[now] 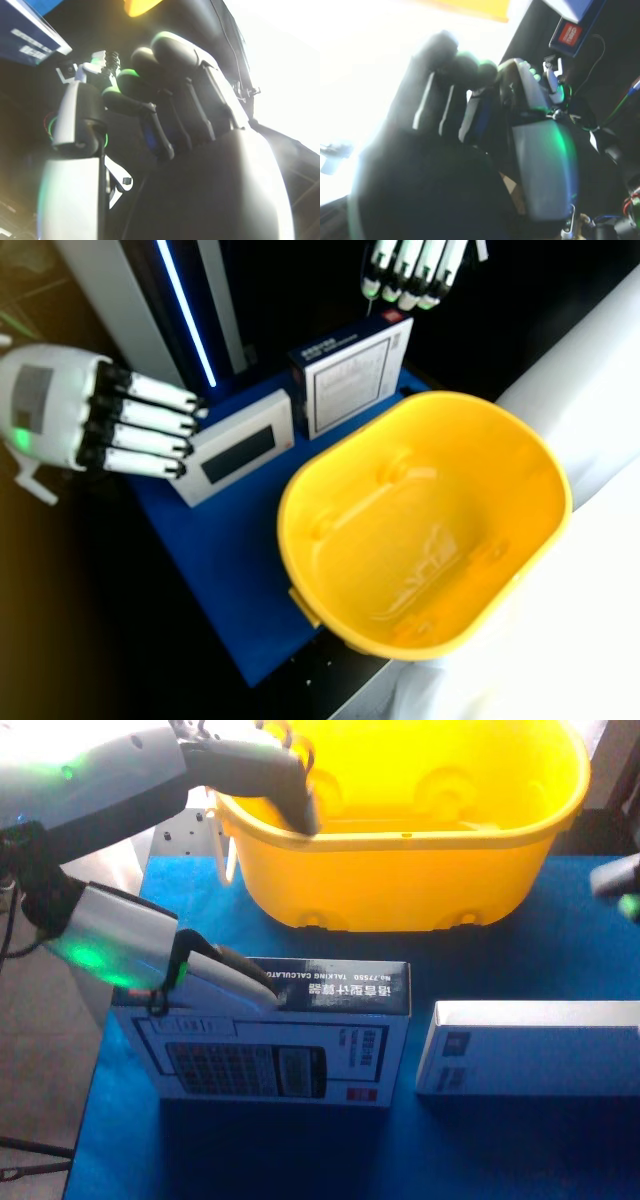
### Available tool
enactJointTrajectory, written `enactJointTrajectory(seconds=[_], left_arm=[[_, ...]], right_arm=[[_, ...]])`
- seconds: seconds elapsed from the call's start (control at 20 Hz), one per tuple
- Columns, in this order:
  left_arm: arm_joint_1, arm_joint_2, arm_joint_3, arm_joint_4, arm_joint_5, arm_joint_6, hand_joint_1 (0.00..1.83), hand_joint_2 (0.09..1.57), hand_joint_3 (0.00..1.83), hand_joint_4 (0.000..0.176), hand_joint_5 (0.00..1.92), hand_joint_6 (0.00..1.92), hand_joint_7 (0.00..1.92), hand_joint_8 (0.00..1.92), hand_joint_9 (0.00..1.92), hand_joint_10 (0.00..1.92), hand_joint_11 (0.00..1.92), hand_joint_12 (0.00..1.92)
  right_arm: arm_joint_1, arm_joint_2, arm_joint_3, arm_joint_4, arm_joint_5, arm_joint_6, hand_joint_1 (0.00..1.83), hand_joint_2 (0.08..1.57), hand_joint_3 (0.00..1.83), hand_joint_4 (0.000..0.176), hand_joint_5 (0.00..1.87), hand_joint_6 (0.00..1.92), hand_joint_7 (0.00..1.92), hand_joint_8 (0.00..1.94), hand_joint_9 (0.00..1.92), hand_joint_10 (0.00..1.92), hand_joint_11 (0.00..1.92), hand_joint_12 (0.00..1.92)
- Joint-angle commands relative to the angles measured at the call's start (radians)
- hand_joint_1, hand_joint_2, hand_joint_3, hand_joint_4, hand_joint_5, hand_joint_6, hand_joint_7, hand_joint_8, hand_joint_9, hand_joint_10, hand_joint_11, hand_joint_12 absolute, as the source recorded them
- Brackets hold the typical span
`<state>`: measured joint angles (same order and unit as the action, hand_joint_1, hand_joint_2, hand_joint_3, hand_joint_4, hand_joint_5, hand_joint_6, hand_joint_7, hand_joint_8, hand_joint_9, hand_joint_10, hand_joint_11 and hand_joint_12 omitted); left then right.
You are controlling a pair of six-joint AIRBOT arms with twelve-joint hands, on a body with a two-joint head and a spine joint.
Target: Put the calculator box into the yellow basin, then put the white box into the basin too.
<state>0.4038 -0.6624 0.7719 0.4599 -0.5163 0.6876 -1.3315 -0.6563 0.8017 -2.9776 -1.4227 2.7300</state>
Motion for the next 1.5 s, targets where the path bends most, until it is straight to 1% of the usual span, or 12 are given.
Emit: enactJointTrajectory(seconds=[0.0, 0.25, 0.35, 0.85, 0.9, 1.05, 1.15, 1.2, 1.25, 1.3, 1.35, 1.45], left_arm=[[-0.012, -0.005, 0.000, -0.022, -0.104, -0.002, 0.62, 0.73, 0.00, 0.000, 0.36, 0.00, 0.36, 0.00, 0.28, 0.16, 0.00, 1.19], [0.017, -0.026, 0.016, -0.043, -0.051, -0.002, 0.64, 0.75, 0.00, 0.000, 0.34, 0.00, 0.36, 0.00, 0.30, 0.11, 0.00, 1.17], [0.058, -0.035, 0.023, -0.071, -0.050, -0.002, 0.68, 0.77, 0.01, 0.000, 0.35, 0.00, 0.39, 0.01, 0.36, 0.12, 0.00, 1.15], [0.216, -0.126, 0.084, -0.171, -0.003, -0.004, 0.68, 0.82, 0.01, 0.000, 0.48, 0.02, 0.49, 0.01, 0.43, 0.13, 0.00, 1.36], [0.223, -0.133, 0.092, -0.175, 0.008, -0.004, 0.70, 0.81, 0.01, 0.000, 0.49, 0.02, 0.50, 0.01, 0.44, 0.14, 0.00, 1.38], [0.243, -0.165, 0.126, -0.188, 0.041, -0.004, 0.70, 0.83, 0.01, 0.000, 0.51, 0.01, 0.54, 0.02, 0.49, 0.16, 0.02, 1.34], [0.248, -0.188, 0.145, -0.195, 0.047, -0.004, 0.77, 0.93, 0.01, 0.000, 0.58, 0.02, 0.62, 0.02, 0.56, 0.16, 0.08, 1.34], [0.249, -0.192, 0.150, -0.197, 0.046, -0.004, 0.92, 1.00, 0.02, 0.000, 0.67, 0.04, 0.69, 0.04, 0.64, 0.20, 0.15, 1.44], [0.250, -0.199, 0.158, -0.199, 0.046, -0.004, 1.03, 1.06, 0.01, 0.000, 0.74, 0.04, 0.75, 0.03, 0.67, 0.27, 0.24, 1.49], [0.251, -0.204, 0.166, -0.204, 0.046, -0.004, 1.11, 1.15, 0.02, 0.000, 0.82, 0.94, 0.87, 0.05, 0.78, 0.40, 0.48, 1.50], [0.255, -0.207, 0.172, -0.209, 0.043, -0.004, 1.31, 1.15, 0.01, 0.000, 0.79, 1.08, 0.89, 0.86, 0.94, 1.10, 0.76, 1.48], [0.269, -0.203, 0.177, -0.243, -0.014, -0.007, 1.37, 1.15, 0.01, 0.000, 0.75, 1.11, 0.89, 1.08, 0.97, 1.27, 0.95, 1.37]], right_arm=[[0.003, 0.003, 0.003, -0.034, -0.115, 0.007, 0.66, 0.81, 0.00, 0.000, 0.61, 0.06, 0.64, 0.06, 0.54, 0.28, 0.16, 1.11], [0.003, -0.030, 0.033, -0.027, -0.067, 0.007, 0.60, 0.78, 0.00, 0.000, 0.58, 0.01, 0.57, 0.00, 0.49, 0.25, 0.08, 1.21], [0.003, -0.043, 0.040, -0.017, -0.041, 0.007, 0.63, 0.76, 0.00, 0.000, 0.62, 0.02, 0.62, 0.01, 0.45, 0.46, 0.09, 1.32], [0.022, -0.141, 0.104, 0.007, 0.124, 0.007, 0.57, 0.79, 0.00, 0.000, 0.60, 0.00, 0.62, 0.03, 0.28, 0.81, 0.00, 1.54], [0.026, -0.150, 0.112, 0.008, 0.143, 0.007, 0.58, 0.78, 0.00, 0.000, 0.63, 0.02, 0.68, 0.05, 0.36, 0.83, 0.10, 1.51], [0.039, -0.183, 0.138, 0.011, 0.186, 0.007, 0.70, 0.81, 0.01, 0.000, 0.63, 0.01, 0.65, 0.04, 0.34, 0.77, 0.05, 1.53], [0.041, -0.196, 0.147, 0.013, 0.191, 0.008, 1.15, 0.94, 0.03, 0.000, 0.75, 0.07, 0.81, 0.12, 0.53, 0.89, 0.29, 1.56], [0.041, -0.198, 0.148, 0.013, 0.191, 0.008, 1.22, 1.10, 0.01, 0.000, 0.84, 0.84, 0.96, 0.91, 0.74, 1.09, 0.55, 1.58], [0.042, -0.199, 0.149, 0.013, 0.191, 0.008, 1.33, 1.16, 0.01, 0.000, 0.75, 1.10, 0.85, 1.18, 0.83, 1.33, 0.64, 1.60], [0.044, -0.199, 0.149, 0.013, 0.191, 0.008, 1.35, 1.20, 0.00, 0.000, 0.76, 1.03, 0.77, 1.35, 0.81, 1.50, 0.79, 1.68], [0.047, -0.200, 0.149, 0.013, 0.191, 0.008, 1.36, 1.19, 0.00, 0.000, 0.82, 0.96, 0.77, 1.34, 0.84, 1.52, 0.89, 1.70], [0.057, -0.200, 0.148, 0.012, 0.190, 0.008, 1.36, 1.18, 0.00, 0.000, 0.90, 0.90, 0.78, 1.30, 0.82, 1.53, 0.84, 1.73]])
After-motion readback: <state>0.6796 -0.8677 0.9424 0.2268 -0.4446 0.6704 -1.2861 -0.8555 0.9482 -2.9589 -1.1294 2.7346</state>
